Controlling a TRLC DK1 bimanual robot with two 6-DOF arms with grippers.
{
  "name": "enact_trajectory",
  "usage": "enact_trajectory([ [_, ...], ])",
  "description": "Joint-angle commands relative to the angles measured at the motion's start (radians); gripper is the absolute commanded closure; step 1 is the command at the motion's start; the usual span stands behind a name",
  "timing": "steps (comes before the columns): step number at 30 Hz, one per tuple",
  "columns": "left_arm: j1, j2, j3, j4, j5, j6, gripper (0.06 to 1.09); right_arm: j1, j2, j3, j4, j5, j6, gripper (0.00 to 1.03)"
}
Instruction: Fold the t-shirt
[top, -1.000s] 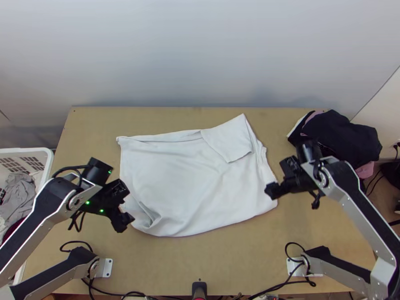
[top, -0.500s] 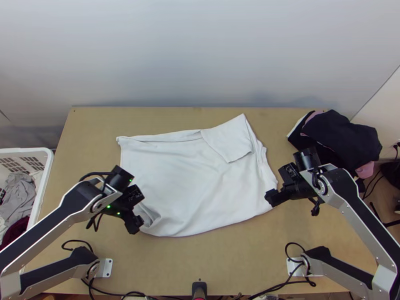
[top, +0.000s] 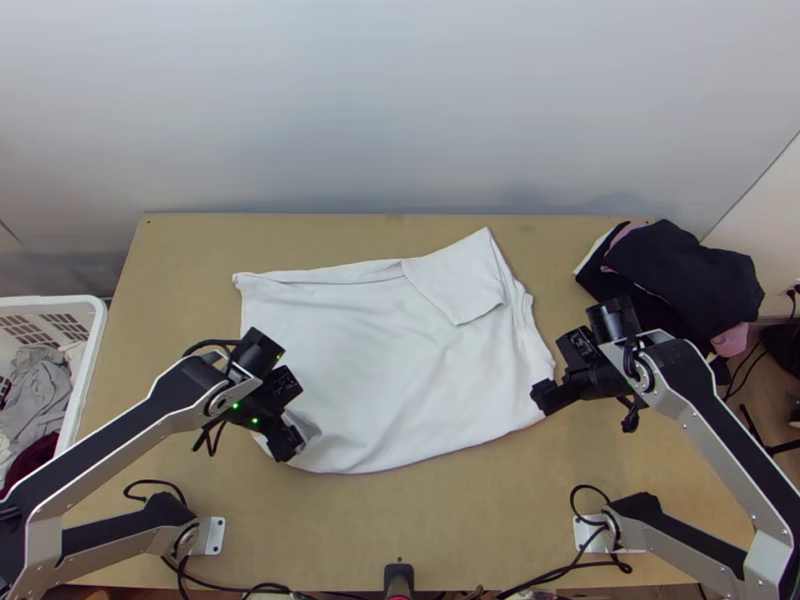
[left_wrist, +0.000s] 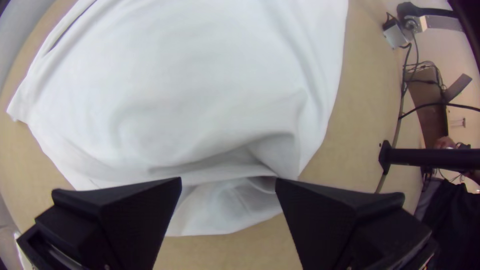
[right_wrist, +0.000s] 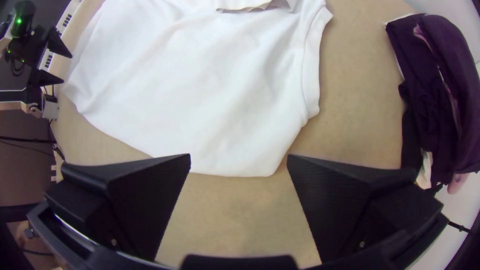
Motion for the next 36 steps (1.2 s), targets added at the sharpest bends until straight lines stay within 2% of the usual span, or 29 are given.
enact_trajectory([
  [1, 0.0, 0.017, -0.037, 0.044, 0.004, -0.035, 0.17, 0.0, -0.001, -0.005, 0.009, 0.003, -0.006, 0.13],
  [11, -0.001, -0.021, -0.077, 0.039, 0.018, -0.046, 0.17, 0.0, -0.005, -0.025, 0.021, 0.006, -0.006, 0.13],
  [23, -0.007, -0.029, -0.019, -0.024, 0.111, -0.058, 0.17, -0.004, -0.03, -0.051, 0.031, 0.044, -0.02, 0.13],
  [36, -0.026, -0.026, -0.049, 0.009, 0.102, -0.062, 0.17, -0.007, -0.03, -0.065, 0.046, 0.055, -0.022, 0.13],
])
